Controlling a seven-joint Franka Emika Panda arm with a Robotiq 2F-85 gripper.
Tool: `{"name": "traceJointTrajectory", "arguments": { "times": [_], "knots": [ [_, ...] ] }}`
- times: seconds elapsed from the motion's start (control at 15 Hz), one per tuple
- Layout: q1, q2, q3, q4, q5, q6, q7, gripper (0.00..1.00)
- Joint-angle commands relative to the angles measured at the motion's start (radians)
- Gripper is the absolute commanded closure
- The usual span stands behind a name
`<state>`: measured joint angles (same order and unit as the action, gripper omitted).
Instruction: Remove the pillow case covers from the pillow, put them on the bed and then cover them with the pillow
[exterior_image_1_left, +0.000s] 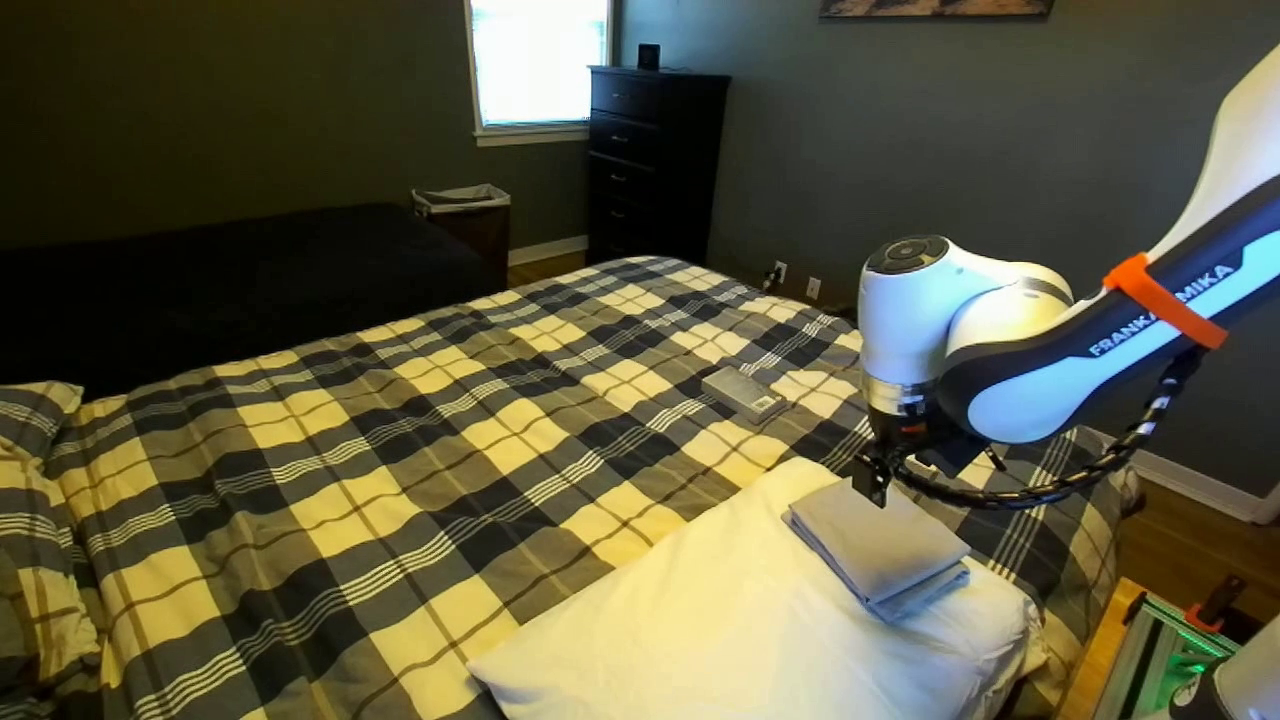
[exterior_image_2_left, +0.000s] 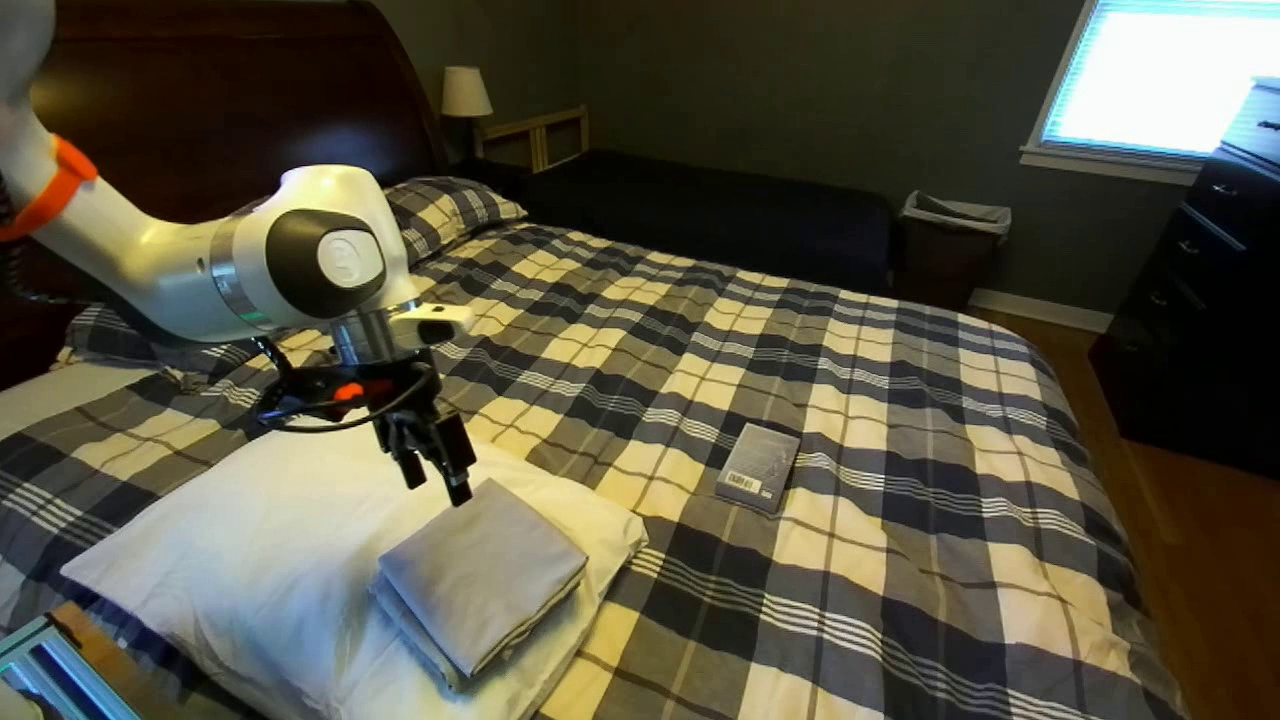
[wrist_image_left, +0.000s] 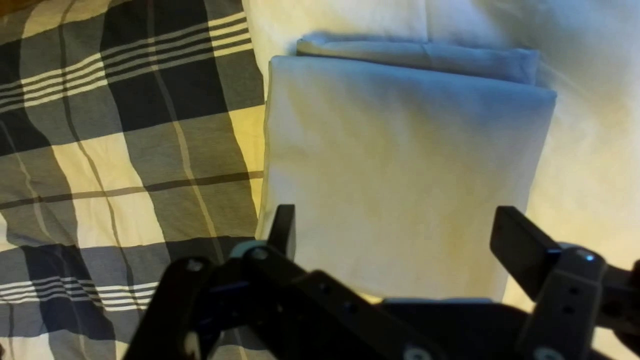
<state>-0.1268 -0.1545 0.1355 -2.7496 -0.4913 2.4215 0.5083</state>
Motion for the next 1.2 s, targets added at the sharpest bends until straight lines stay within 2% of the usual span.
{"name": "traceJointTrajectory", "arguments": {
  "times": [0.0, 0.27, 0.6, 0.67, 1.0, 1.13],
  "knots": [
    [0.002, 0.093, -0.021, 0.012, -0.1, 0.076, 0.11, 0.0],
    [0.021, 0.197, -0.054, 0.034, -0.237, 0.134, 0.25, 0.0],
    [0.084, 0.33, -0.11, 0.089, -0.333, 0.211, 0.334, 0.0],
    [0.058, 0.354, -0.079, 0.102, -0.352, 0.231, 0.347, 0.0],
    [0.086, 0.448, -0.087, 0.156, -0.394, 0.294, 0.416, 0.0],
    [0.099, 0.478, -0.085, 0.171, -0.391, 0.278, 0.436, 0.0]
  ]
}}
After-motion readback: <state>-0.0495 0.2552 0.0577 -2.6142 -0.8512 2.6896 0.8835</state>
